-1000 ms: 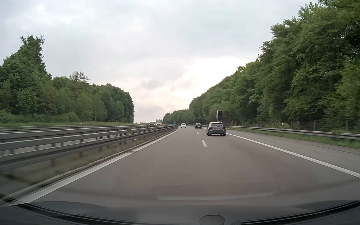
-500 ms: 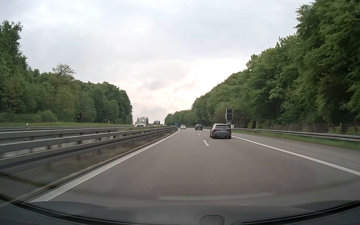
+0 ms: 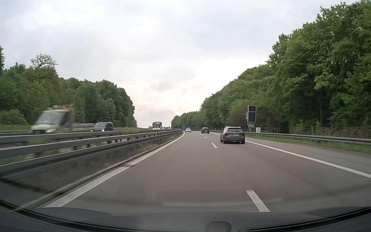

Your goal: Follow the waypoints while adhering to traffic rules and regulations

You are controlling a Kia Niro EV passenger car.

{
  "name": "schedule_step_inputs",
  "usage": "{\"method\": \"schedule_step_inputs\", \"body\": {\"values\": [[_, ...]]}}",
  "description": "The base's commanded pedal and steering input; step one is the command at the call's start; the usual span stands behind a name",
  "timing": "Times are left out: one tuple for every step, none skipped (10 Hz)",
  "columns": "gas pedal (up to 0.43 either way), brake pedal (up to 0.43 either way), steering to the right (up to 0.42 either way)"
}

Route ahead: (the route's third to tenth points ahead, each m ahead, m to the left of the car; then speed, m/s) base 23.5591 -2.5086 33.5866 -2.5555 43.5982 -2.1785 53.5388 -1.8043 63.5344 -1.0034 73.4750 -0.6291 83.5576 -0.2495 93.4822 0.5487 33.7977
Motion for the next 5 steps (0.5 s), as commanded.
{"method": "schedule_step_inputs", "body": {"values": [[0.319, 0.0, -0.006], [0.319, 0.0, -0.006], [0.319, 0.0, -0.006], [0.319, 0.0, -0.006], [0.319, 0.0, -0.006]]}}
